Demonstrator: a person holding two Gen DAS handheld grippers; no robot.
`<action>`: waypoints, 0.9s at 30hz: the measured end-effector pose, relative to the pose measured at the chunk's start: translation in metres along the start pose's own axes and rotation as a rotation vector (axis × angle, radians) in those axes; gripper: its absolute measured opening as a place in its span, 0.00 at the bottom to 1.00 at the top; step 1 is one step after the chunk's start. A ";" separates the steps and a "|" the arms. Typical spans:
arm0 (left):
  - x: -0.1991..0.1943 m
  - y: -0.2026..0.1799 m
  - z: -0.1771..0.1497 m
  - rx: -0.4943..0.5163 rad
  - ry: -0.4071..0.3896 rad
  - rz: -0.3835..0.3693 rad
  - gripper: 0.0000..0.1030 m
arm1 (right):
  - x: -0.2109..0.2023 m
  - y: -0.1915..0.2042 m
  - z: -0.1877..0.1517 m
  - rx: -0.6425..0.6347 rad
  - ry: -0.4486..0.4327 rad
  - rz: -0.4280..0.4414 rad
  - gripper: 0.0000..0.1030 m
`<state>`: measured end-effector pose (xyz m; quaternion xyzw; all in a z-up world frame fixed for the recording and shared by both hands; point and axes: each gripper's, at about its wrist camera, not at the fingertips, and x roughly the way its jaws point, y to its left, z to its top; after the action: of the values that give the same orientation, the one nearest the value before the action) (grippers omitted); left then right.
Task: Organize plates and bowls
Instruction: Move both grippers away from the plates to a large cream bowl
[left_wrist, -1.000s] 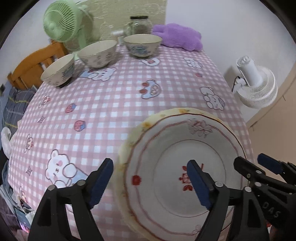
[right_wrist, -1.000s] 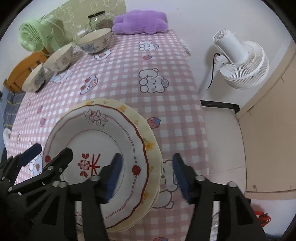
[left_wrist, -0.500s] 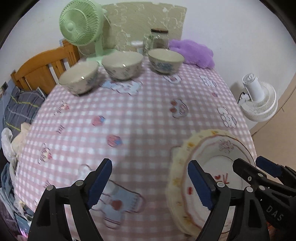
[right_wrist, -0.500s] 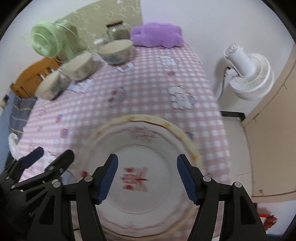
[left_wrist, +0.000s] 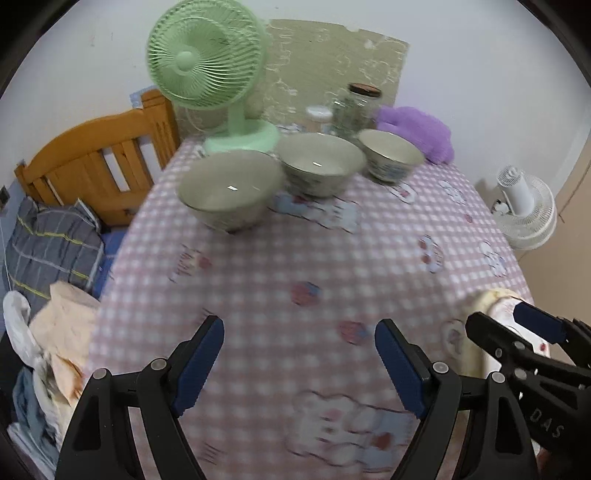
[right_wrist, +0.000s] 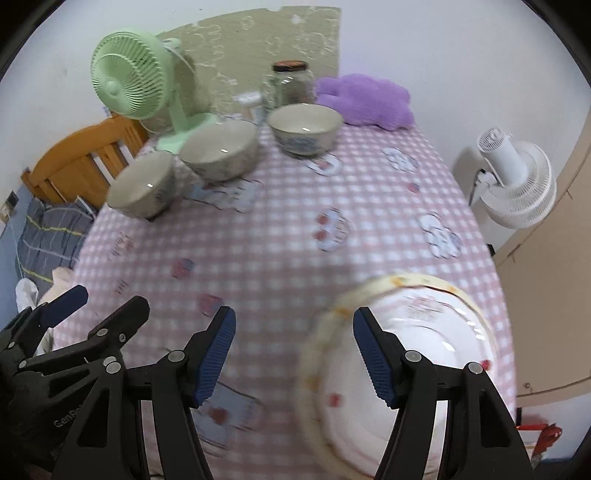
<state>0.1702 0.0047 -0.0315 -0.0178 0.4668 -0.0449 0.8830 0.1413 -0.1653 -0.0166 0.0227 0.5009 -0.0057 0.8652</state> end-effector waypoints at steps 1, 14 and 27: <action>0.002 0.013 0.006 -0.008 -0.005 0.000 0.83 | 0.002 0.009 0.003 0.002 -0.003 0.005 0.69; 0.046 0.087 0.091 -0.048 -0.047 0.068 0.80 | 0.042 0.097 0.089 0.052 -0.088 0.067 0.72; 0.122 0.116 0.127 -0.040 -0.003 0.084 0.53 | 0.126 0.123 0.154 0.095 -0.041 0.062 0.57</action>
<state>0.3508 0.1068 -0.0692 -0.0156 0.4664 0.0017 0.8844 0.3418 -0.0474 -0.0449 0.0795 0.4814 -0.0030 0.8729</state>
